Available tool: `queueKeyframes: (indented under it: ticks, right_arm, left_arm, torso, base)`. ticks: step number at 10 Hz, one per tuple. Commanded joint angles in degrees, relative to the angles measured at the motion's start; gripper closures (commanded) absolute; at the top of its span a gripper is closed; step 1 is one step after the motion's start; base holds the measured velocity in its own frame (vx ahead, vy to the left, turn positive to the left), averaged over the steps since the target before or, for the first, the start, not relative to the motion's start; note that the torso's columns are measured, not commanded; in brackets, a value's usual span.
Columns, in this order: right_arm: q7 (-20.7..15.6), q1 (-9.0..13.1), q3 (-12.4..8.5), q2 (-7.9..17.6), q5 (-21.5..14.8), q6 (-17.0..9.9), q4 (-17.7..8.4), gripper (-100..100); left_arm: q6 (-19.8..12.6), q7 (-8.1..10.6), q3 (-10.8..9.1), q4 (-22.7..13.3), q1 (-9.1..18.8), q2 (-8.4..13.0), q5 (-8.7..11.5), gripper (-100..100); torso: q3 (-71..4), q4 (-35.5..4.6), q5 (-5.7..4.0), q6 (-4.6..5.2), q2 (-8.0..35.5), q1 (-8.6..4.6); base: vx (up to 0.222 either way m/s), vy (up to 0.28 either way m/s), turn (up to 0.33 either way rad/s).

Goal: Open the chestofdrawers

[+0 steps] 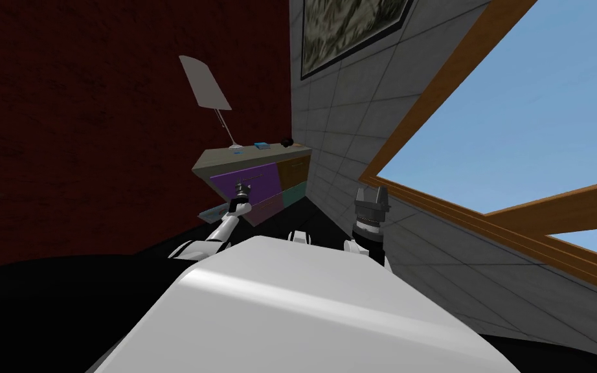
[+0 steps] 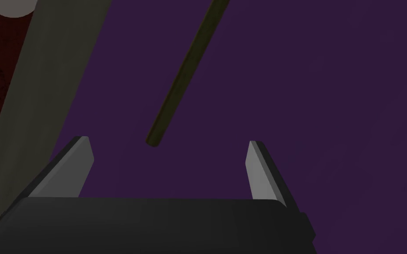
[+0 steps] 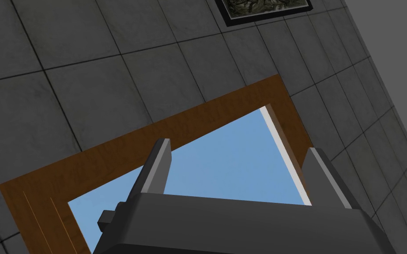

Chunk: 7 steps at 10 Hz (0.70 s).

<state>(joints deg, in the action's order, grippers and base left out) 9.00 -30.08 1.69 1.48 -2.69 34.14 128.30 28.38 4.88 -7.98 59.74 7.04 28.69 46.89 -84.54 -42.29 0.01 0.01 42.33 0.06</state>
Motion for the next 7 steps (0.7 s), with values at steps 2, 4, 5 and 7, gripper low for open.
queueKeyframes:
  ticks: [2,4,5,7]
  right_arm:
    - [0.0,0.0,0.0,0.0,0.0,0.0,0.0,0]
    - [0.0,0.0,0.0,0.0,0.0,0.0,0.0,0]
    - [0.0,0.0,0.0,0.0,0.0,0.0,0.0,0]
    - [0.0,0.0,0.0,0.0,0.0,0.0,0.0,0]
  left_arm:
    - [0.1,0.94,-0.18,-5.2,2.6,2.1,2.6,-100]
    - [0.0,1.20,-0.33,-8.0,3.6,3.0,3.8,-100]
    - [-0.1,1.43,-0.47,-9.4,4.5,3.9,4.8,-100]
    - [-0.2,1.64,-0.60,-11.6,5.3,4.7,5.7,-100]
  torso:
    - [0.0,0.0,0.00,0.01,0.0,-0.02]
    - [0.0,0.0,-0.07,-0.02,0.0,-0.25]
    - [0.0,0.0,-0.01,0.01,-0.1,-0.04]
    - [0.0,0.0,0.04,-0.01,-0.1,0.11]
  base:
    - [0.040,-0.113,0.045]
    - [0.045,-0.151,0.088]
    - [0.050,-0.109,0.050]
    - [0.050,-0.083,0.042]
